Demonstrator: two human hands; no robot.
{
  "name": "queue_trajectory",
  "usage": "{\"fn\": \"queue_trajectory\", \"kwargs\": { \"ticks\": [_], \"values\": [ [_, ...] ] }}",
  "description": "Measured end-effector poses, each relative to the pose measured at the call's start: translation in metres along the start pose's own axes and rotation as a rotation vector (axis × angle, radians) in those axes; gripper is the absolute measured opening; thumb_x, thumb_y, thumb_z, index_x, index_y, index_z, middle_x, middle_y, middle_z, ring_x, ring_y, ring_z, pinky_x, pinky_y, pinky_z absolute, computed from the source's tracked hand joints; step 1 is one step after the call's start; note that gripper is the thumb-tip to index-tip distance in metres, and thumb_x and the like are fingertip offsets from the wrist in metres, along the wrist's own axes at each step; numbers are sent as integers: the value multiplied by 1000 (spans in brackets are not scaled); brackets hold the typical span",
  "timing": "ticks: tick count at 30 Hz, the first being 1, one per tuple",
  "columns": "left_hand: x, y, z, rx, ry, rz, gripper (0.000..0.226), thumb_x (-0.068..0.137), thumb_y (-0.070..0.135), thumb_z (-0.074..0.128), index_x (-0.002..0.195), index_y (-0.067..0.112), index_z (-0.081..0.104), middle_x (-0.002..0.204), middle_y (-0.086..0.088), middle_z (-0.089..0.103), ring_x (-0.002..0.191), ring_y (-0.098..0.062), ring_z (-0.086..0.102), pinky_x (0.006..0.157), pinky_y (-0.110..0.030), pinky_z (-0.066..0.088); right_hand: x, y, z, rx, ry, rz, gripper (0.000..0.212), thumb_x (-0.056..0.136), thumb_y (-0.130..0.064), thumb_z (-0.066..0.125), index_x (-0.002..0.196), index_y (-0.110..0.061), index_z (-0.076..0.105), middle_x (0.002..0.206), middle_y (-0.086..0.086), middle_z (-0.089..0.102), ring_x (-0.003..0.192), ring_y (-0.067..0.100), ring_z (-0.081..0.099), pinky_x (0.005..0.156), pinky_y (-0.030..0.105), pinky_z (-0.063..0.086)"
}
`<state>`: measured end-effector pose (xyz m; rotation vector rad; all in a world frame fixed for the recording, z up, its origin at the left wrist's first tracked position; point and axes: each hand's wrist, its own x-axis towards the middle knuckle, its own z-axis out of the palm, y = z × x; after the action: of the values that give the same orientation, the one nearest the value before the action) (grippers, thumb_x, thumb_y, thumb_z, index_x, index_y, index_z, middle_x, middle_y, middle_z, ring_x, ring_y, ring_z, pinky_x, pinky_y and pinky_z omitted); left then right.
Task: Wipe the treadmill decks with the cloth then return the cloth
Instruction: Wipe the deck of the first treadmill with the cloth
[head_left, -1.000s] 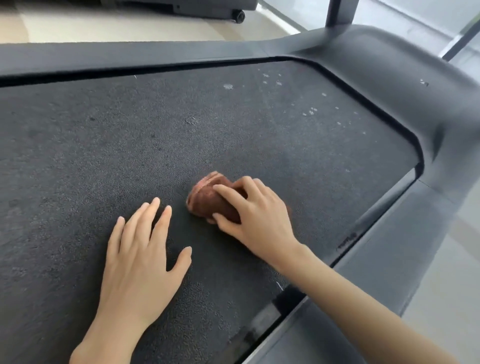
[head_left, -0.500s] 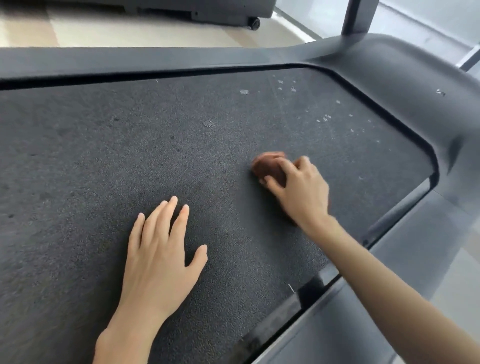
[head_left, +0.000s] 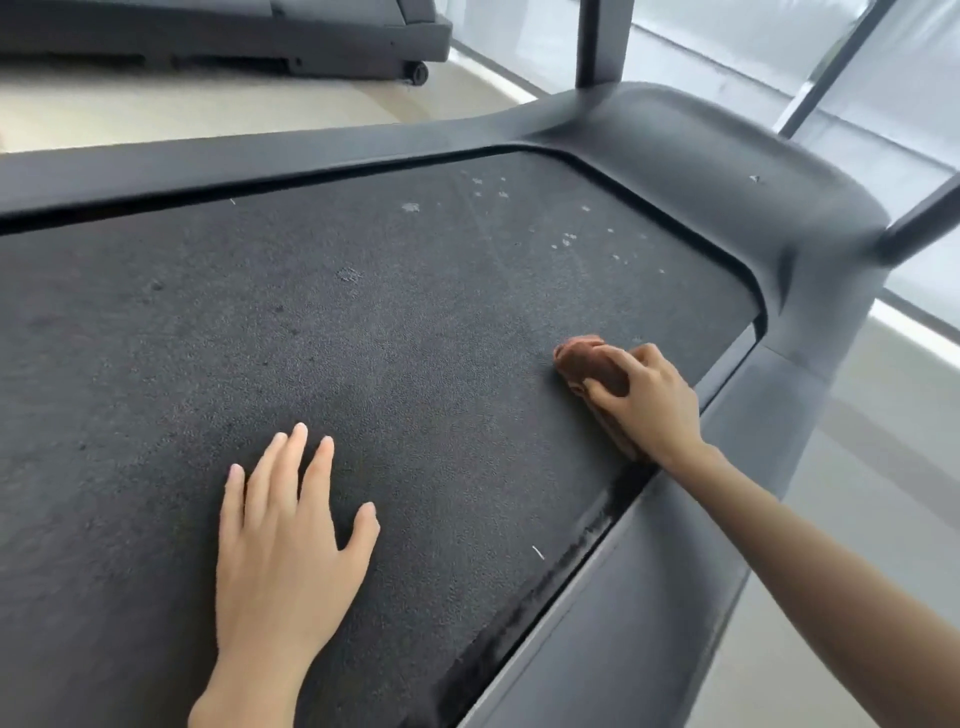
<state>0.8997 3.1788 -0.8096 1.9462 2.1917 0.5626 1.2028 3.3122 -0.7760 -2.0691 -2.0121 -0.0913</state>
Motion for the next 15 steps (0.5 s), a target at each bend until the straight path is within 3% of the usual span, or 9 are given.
{"fn": "queue_trajectory", "kwargs": {
  "ticks": [2, 4, 7, 10, 15],
  "values": [
    [4, 6, 1, -45, 8, -30, 63, 80, 40, 47, 130, 2, 51, 144, -18, 40, 137, -31, 32, 114, -50, 16, 1, -8, 2, 2, 11, 90, 45, 84, -51, 57, 124, -31, 57, 104, 8, 50, 100, 30, 55, 78, 36, 45],
    [14, 17, 3, -61, -43, -22, 58, 87, 36, 53, 136, 6, 46, 149, -17, 31, 142, -29, 21, 115, -50, 9, -21, -27, 2, 16, 23, 59, 46, 84, -52, 57, 123, -29, 57, 103, 8, 50, 95, 30, 55, 77, 35, 45],
    [36, 34, 10, -46, -107, 59, 62, 91, 38, 49, 145, 15, 29, 157, -8, 15, 145, -21, 4, 116, -46, 2, -70, -55, -1, 31, 48, -224, 44, 80, -49, 62, 117, -24, 62, 96, 8, 54, 80, 29, 57, 70, 35, 48],
    [52, 48, 16, -47, -117, 150, 60, 92, 36, 47, 146, 17, 27, 157, -2, 14, 145, -17, 4, 116, -45, 1, -90, -66, -1, -3, 61, -429, 44, 77, -44, 67, 113, -19, 65, 90, 10, 57, 72, 29, 57, 64, 37, 50],
    [43, 47, 26, 16, -68, 222, 55, 92, 34, 48, 142, 12, 38, 152, -6, 29, 143, -20, 19, 116, -48, 8, -64, -43, 3, 59, 16, -301, 44, 79, -49, 64, 119, -29, 62, 99, 5, 57, 88, 26, 58, 68, 35, 50]
  ]
}}
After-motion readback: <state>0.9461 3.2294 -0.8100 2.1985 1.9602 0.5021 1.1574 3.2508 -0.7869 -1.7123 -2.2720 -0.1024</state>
